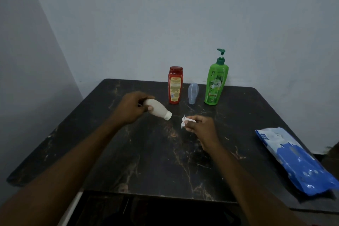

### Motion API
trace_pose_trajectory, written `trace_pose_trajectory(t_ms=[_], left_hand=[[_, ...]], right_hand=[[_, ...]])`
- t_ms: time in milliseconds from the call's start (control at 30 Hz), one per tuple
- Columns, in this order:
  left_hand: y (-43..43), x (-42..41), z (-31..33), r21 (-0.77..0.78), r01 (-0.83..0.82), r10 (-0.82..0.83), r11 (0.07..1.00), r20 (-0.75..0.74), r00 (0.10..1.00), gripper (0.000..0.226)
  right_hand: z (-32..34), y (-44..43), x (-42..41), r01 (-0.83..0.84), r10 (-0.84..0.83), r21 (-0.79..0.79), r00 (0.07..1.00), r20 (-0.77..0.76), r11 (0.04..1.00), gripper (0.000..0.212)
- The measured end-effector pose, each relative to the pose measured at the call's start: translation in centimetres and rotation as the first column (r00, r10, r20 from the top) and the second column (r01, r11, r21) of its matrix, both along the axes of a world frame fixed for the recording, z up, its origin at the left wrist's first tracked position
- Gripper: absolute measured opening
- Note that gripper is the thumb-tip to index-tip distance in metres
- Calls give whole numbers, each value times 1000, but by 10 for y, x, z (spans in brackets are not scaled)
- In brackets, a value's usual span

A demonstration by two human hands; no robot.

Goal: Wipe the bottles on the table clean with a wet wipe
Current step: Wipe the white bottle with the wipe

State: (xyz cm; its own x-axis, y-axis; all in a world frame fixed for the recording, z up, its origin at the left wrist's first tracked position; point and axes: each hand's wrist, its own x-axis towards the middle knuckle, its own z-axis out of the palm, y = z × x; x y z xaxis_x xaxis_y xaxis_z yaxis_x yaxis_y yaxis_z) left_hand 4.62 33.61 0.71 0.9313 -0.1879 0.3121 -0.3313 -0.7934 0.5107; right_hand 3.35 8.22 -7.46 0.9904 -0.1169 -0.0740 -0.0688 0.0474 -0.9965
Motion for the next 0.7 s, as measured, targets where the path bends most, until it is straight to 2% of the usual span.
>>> trace_pose_trajectory(t_ms=[133, 300, 467, 700], left_hand=[[14, 40, 12, 62, -17, 15, 998, 24, 1000, 38], [22, 88, 27, 110, -33, 30, 993, 25, 999, 24], [17, 128, 32, 243, -9, 0, 970, 35, 999, 30], [10, 166, 27, 331, -12, 8, 943, 14, 1000, 32]], right_hand=[[-3, 4, 30, 12, 2, -173, 997, 79, 985, 15], [-6, 10, 55, 45, 9, -322, 986, 165, 946, 14], [-8, 14, 72, 71, 4, -373, 980, 197, 925, 16], [-21, 9, 84, 100, -34, -350, 981, 189, 931, 18]])
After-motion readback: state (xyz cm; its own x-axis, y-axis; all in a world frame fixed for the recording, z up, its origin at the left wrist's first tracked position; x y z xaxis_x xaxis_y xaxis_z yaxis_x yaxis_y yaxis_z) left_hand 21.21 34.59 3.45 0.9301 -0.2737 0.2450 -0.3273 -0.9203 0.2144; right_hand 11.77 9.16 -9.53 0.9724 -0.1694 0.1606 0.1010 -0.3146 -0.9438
